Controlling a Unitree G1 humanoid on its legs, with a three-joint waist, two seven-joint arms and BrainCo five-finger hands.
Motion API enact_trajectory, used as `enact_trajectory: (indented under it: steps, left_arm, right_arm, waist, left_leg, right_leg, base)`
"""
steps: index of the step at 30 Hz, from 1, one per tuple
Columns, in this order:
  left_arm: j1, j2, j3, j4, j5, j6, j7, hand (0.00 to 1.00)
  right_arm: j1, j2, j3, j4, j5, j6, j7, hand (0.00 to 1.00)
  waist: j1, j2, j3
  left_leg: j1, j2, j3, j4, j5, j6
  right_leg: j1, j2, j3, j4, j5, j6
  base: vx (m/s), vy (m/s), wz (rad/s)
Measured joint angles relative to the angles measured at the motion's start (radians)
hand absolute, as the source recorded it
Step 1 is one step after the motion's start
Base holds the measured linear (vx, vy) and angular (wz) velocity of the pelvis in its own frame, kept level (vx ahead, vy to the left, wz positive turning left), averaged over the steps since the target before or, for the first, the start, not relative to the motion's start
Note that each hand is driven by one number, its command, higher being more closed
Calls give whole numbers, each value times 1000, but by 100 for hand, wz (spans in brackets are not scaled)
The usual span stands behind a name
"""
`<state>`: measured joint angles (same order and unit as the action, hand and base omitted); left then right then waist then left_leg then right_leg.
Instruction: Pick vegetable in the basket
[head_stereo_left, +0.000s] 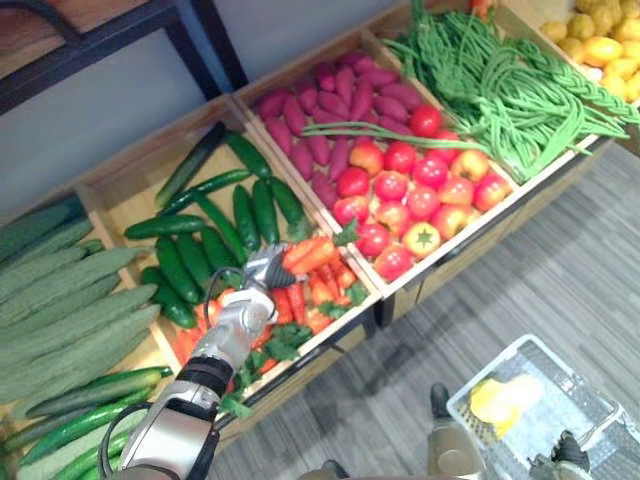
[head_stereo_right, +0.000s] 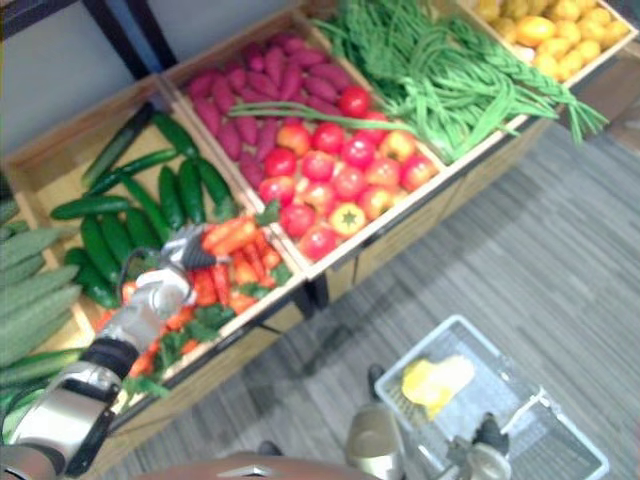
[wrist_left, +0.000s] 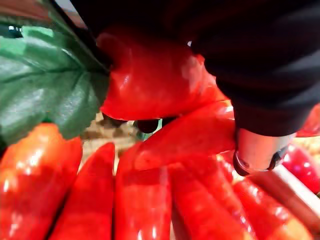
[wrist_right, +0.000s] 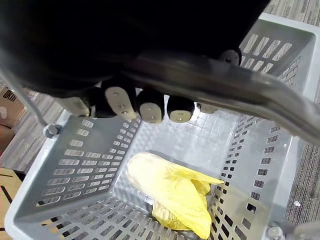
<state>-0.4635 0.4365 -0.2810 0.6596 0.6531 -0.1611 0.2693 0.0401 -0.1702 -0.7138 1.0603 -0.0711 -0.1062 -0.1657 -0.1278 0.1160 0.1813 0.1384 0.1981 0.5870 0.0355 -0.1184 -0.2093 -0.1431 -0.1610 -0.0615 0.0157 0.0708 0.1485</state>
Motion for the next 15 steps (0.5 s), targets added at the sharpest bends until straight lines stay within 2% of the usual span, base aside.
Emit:
enact_trajectory:
  steps: [4,5,8,10,15]
  left_arm:
    - [30,10,1,-107,2,-3,0,100]
    - [36,15,1,-133,10,-3,0,100]
    - [51,41,1,-166,27,-4,-4,100]
    - [87,51,1,-200,27,-6,-9,100]
    - [124,94,0,-262,27,-36,-15,100]
  right_arm:
    - [3,-7,-25,0,-9,10,0,100]
    - [6,-9,-28,-1,-9,12,1,100]
    - [11,-9,-41,-1,-9,14,1,100]
    - [32,-9,-47,-1,-9,16,1,100]
    - [51,-14,-23,-7,-22,34,6,100]
  waist:
    - [8,1,-3]
    - [21,2,-4]
    - [30,1,-5]
    - [47,1,-38]
    - [55,-20,-81]
  left_leg:
    - [4,-2,-32,0,-7,13]
    - [3,-3,-48,0,-9,17]
    - [1,-3,-79,0,-9,17]
    - [-10,-2,-93,-4,-7,21]
    - [-12,-4,-130,-21,7,37]
  right_leg:
    - [31,-9,-33,0,0,0]
    - [33,-12,-43,0,0,0]
    - [44,-16,-63,0,0,0]
    - [47,-16,-75,0,0,0]
    - [62,-21,-101,0,0,0]
  base:
    - [-103,-28,26]
    - [-66,-31,17]
    - [-84,-47,22]
    - [-91,-50,19]
    - [-67,-34,20]
